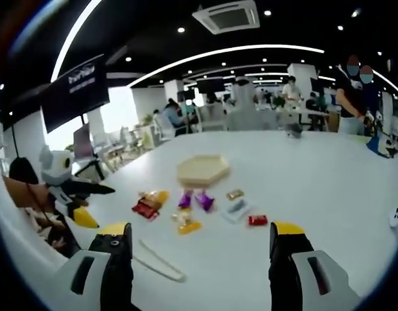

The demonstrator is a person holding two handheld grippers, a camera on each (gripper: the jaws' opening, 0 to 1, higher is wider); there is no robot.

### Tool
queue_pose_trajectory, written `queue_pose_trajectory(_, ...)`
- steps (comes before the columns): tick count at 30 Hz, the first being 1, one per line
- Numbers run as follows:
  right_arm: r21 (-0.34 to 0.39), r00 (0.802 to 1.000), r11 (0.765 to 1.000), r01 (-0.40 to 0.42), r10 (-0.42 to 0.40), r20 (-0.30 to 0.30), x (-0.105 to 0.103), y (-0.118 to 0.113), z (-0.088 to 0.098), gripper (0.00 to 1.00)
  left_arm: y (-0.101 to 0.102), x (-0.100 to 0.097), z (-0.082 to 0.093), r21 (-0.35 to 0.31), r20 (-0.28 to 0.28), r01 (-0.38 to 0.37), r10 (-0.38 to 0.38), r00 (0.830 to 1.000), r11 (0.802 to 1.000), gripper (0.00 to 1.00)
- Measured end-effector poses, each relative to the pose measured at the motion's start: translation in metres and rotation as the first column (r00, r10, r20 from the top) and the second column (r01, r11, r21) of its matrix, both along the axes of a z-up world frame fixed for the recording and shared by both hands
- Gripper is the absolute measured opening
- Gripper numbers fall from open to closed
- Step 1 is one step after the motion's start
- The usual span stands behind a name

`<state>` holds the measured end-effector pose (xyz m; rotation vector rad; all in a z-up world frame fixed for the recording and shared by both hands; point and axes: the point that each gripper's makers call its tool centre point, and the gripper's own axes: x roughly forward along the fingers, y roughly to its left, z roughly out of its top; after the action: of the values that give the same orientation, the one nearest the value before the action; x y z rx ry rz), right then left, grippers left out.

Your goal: Place the target food into the container with the food tongs after gripping and lifting it, then release it inside without dropping or visibly crushing the food.

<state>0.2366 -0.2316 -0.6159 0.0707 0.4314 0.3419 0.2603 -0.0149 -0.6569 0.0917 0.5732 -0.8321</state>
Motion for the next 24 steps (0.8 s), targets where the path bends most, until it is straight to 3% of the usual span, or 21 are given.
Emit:
queue_pose_trajectory(3, 0.022, 0.999, 0.999, 0.034, -0.035, 0.031, 0.004, 0.003, 0.011, 0.87, 0.004, 0.001, 0.003, -0.003, 0.006, 0.044, -0.044, 0.999, 0.999, 0.99)
queue_pose_trajectory(5, 0.015, 0.999, 0.999, 0.042, -0.042, 0.017, 0.005, 0.004, 0.008, 0.88, 0.005, 0.003, 0.003, -0.014, -0.001, 0.070, -0.070, 0.998, 0.997, 0.99)
queue_pose_trajectory(10, -0.014, 0.997, 0.997, 0.072, -0.072, 0.011, 0.003, 0.005, -0.001, 0.87, 0.010, 0.009, 0.005, -0.038, -0.004, 0.069, -0.069, 0.998, 0.997, 0.99)
queue_pose_trajectory(15, -0.007, 0.997, 0.997, 0.075, -0.075, 0.035, 0.009, 0.004, 0.003, 0.88, 0.010, 0.008, 0.010, -0.049, -0.006, 0.055, -0.055, 0.998, 0.997, 0.99)
queue_pose_trajectory(19, 0.006, 0.999, 0.999, 0.039, -0.039, 0.034, 0.017, 0.003, 0.001, 0.88, 0.005, 0.011, 0.012, -0.037, 0.008, 0.039, -0.039, 0.999, 0.999, 0.99)
queue_pose_trajectory(21, -0.011, 1.000, 1.000, 0.008, -0.008, 0.000, 0.016, 0.001, -0.001, 0.88, -0.001, 0.012, 0.011, -0.030, -0.007, 0.019, -0.020, 1.000, 0.999, 0.99)
queue_pose_trajectory(23, -0.009, 0.999, 1.000, -0.026, 0.027, 0.035, 0.018, -0.001, 0.006, 0.88, -0.008, 0.012, 0.010, -0.023, 0.011, 0.013, -0.013, 1.000, 1.000, 0.99)
queue_pose_trajectory(24, -0.014, 0.999, 1.000, -0.028, 0.028, 0.021, 0.017, -0.006, 0.003, 0.88, -0.011, 0.013, 0.007, -0.018, 0.003, 0.012, -0.012, 1.000, 1.000, 0.99)
